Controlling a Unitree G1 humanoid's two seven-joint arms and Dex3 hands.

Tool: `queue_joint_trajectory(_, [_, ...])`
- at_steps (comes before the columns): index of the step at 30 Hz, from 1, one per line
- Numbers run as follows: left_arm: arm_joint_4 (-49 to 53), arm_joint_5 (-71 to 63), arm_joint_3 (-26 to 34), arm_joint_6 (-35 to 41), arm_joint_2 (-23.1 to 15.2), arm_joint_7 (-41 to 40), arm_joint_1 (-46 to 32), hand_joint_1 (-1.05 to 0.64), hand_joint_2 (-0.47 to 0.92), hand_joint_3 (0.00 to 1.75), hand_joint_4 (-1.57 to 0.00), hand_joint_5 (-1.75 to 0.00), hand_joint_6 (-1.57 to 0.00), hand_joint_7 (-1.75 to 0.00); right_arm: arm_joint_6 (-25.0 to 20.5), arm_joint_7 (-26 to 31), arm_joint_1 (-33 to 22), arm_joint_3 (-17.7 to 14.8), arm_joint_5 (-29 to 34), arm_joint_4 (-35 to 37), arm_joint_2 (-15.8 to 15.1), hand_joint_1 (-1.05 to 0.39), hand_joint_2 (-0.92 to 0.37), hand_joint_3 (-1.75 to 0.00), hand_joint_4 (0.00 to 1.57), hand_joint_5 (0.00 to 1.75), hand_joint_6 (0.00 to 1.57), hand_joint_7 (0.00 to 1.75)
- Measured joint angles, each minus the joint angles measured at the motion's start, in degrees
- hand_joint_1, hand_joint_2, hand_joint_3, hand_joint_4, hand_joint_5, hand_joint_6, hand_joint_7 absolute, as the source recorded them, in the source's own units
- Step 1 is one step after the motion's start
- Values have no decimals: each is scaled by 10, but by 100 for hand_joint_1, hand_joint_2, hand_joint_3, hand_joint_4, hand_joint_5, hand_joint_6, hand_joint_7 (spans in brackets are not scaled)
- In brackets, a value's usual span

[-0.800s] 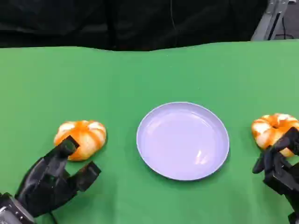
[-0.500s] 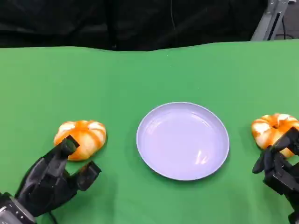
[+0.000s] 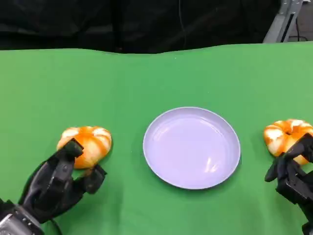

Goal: Grasp the bread from the table and place it into the plate.

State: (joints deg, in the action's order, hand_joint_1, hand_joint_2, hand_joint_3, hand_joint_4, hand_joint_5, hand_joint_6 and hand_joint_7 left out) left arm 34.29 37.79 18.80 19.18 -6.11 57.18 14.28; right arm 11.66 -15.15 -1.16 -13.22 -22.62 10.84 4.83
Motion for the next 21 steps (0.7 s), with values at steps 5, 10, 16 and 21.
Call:
queue_joint_trajectory(5, [-112, -86, -15, -148, 39, -130, -34, -41, 91, 15, -68, -67, -92, -13, -2, 1, 0, 0, 0, 0, -1, -6, -51, -129, 88, 175, 75, 162])
queue_joint_trajectory(10, [-118, -254, -44, -378, 46, -237, -36, -65, 92, 25, -60, -29, -75, -1, -4, 0, 0, 2, 0, 0, 0, -6, -51, -130, 88, 175, 75, 162])
queue_joint_trajectory(16, [-133, -548, -89, -502, 4, -453, -36, -80, 92, 26, -47, -6, -54, 0, -4, 0, 0, 3, 0, 0, 0, -6, -50, -132, 88, 175, 74, 164])
queue_joint_trajectory(21, [-165, -800, -156, -468, -68, -599, -19, -86, 92, 21, -40, -2, -49, 0, -4, 0, 0, 3, 1, 1, 0, -7, -50, -133, 88, 175, 73, 164])
